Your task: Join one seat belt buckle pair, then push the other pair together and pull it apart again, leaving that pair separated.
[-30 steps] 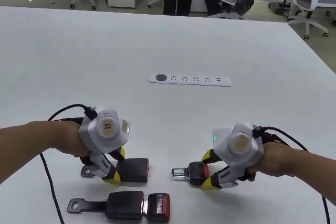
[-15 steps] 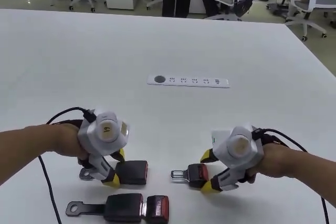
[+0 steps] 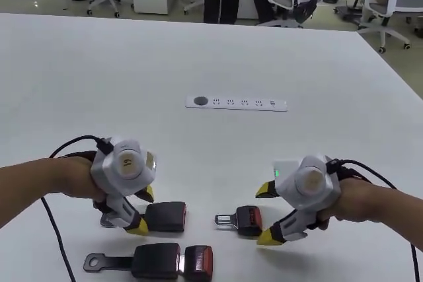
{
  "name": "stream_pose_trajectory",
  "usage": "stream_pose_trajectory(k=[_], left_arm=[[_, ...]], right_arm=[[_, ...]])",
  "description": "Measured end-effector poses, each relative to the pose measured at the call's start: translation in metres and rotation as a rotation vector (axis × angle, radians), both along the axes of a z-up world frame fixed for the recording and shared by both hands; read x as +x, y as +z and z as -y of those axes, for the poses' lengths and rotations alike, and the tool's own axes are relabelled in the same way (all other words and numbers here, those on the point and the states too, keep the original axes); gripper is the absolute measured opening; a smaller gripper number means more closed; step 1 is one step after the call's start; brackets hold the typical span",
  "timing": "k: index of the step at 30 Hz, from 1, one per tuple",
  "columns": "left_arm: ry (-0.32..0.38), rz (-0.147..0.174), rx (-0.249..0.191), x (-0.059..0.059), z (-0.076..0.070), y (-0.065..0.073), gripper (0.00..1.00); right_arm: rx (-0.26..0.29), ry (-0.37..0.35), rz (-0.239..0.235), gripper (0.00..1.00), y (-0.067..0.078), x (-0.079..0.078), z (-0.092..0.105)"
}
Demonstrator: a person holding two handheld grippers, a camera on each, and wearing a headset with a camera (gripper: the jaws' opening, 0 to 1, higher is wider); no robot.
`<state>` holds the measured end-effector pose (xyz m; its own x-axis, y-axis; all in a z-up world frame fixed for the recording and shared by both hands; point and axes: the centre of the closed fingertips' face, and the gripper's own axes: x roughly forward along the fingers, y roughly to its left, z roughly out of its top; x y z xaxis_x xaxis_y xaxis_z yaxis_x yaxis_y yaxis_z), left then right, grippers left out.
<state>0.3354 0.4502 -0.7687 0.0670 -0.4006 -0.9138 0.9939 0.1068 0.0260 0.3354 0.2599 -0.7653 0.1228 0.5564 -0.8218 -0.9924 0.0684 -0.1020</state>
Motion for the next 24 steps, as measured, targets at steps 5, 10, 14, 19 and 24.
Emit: stream_pose_trajectory(k=[5,10,14,19,24], left_arm=[[0.057,0.004,-0.047,0.001,-0.006,0.007,0.4],[0.117,0.004,-0.097,-0.003,-0.013,0.015,0.43],[0.196,0.01,-0.136,-0.007,-0.022,0.019,0.47],[0.305,0.018,-0.224,-0.015,-0.031,0.027,0.51],[0.375,0.051,-0.299,-0.027,-0.048,0.029,0.55]], right_arm=[[0.02,-0.019,0.004,0.58,0.013,-0.004,0.005],[0.048,-0.056,0.011,0.62,0.016,-0.004,0.008],[0.075,-0.091,0.011,0.65,0.019,-0.005,0.012],[0.119,-0.139,0.016,0.7,0.025,-0.013,0.016],[0.155,-0.184,0.022,0.74,0.027,-0.021,0.021]])
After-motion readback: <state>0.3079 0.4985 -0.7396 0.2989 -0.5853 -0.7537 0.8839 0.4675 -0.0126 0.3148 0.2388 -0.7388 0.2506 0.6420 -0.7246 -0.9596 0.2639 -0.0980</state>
